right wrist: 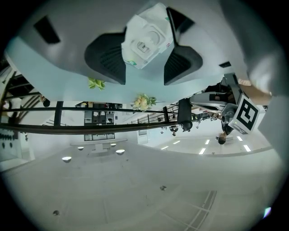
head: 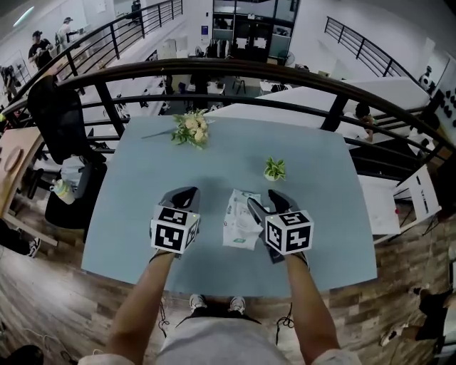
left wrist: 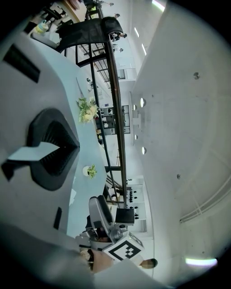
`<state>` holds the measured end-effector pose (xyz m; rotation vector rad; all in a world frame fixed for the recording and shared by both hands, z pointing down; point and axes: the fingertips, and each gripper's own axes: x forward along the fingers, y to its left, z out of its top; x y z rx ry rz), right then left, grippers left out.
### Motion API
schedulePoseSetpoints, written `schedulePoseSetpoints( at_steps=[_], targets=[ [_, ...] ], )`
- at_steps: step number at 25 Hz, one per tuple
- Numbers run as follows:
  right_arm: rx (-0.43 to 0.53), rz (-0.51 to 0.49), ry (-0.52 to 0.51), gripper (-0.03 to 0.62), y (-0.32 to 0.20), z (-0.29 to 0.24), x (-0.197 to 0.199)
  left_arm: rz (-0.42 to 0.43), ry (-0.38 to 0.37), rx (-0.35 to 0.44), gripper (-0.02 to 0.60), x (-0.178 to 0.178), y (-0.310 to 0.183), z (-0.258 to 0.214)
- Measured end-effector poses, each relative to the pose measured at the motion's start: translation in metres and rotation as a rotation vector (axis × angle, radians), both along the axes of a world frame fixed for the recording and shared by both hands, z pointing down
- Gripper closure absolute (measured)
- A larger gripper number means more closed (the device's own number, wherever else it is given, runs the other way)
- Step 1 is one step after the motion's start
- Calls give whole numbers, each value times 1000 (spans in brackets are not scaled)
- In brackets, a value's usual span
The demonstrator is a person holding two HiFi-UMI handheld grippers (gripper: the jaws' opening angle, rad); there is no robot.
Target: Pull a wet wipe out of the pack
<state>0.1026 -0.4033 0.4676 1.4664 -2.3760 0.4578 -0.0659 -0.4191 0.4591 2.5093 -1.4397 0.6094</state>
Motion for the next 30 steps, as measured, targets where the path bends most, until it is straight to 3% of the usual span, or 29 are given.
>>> schedulePoseSetpoints(
  at_steps=[25,30],
  targets=[
    [-189,-36,32,330,15,80,-5,25,-10,-75,591,10,15,36],
    [-227,-33,34,358,16,96,-7,24,-18,-91,590,6,16,46]
  ],
)
